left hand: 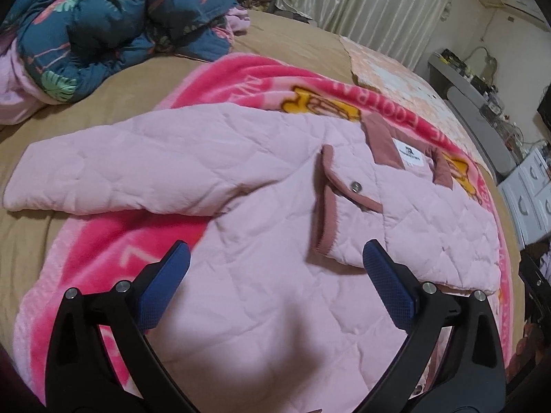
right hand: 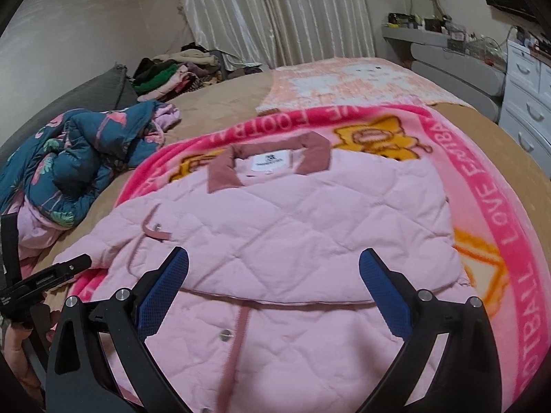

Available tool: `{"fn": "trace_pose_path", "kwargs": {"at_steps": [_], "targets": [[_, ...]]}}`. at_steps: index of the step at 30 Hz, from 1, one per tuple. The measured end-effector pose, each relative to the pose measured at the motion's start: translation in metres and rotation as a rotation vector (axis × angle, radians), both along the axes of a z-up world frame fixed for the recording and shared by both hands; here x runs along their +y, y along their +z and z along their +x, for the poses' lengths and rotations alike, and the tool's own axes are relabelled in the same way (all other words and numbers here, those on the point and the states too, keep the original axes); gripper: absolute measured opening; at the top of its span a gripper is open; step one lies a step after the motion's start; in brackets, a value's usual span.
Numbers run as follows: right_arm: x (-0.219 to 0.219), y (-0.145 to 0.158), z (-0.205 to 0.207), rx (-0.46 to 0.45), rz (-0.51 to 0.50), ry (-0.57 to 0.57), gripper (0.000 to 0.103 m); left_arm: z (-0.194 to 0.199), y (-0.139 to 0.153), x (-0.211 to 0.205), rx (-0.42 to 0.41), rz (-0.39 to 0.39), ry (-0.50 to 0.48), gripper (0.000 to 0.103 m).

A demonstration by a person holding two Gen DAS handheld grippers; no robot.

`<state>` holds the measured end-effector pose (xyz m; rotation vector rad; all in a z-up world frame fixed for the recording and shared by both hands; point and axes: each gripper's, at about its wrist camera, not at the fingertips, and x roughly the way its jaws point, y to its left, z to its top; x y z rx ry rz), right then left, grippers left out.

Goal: Fold large clothes

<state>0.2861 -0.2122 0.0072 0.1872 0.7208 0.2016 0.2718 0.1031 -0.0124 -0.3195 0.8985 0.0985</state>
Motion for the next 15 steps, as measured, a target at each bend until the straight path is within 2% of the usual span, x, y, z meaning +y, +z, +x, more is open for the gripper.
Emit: {"fn": "trace_pose_path", "kwargs": {"at_steps": [10,15], "targets": [[0.052,0.018,0.002,-0.035,-0.013,0.101,0.099,-0.007,0.009,0.046,0.004,-0.046,0.077,0.094],[0.079,0.023,0.002,-0.047,-0.017,0.151,0.099,-0.01,0.014,0.064,-0.015,-0.043,0.118,0.094]]}}
